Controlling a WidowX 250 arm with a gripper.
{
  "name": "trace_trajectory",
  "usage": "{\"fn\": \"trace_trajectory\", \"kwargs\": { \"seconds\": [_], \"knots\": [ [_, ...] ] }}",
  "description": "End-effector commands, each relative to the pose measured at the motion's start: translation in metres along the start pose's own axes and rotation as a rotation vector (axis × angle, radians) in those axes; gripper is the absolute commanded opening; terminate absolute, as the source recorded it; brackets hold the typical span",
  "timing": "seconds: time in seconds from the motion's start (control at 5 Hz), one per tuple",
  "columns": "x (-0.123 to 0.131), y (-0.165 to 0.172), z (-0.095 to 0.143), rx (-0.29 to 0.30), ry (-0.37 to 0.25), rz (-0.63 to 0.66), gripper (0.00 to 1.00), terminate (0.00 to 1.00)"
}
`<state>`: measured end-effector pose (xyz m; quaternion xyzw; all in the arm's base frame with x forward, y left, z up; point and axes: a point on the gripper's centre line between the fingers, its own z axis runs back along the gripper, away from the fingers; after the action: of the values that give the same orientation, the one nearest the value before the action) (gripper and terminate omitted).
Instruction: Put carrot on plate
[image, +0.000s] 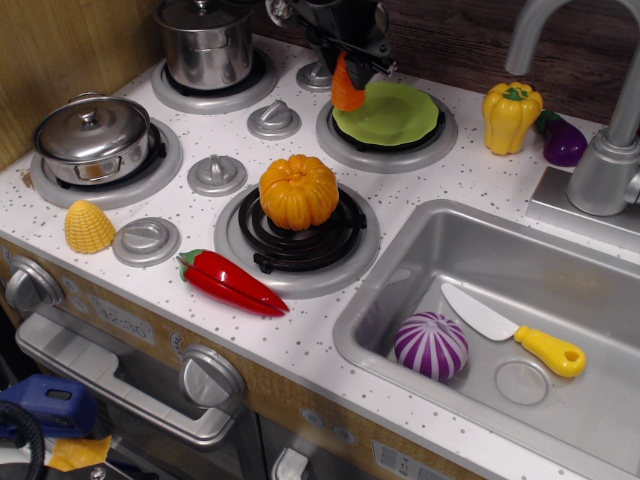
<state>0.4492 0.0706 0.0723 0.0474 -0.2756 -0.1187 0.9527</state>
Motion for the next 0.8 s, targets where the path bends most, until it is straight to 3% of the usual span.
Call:
{"fn": "trace_trajectory", "kwargs": {
  "seconds": [0.0,0.4,0.6],
  "knots": [
    [0.022,0.001,0.003,-0.004,-0.088,-0.012,0.00,0.00],
    [0.028,-0.008,-0.006,-0.039,-0.119,0.003,0.00,0.00],
    [0.030,-0.018,-0.008,-0.066,-0.143,0.010,1.00,0.00]
  ]
}}
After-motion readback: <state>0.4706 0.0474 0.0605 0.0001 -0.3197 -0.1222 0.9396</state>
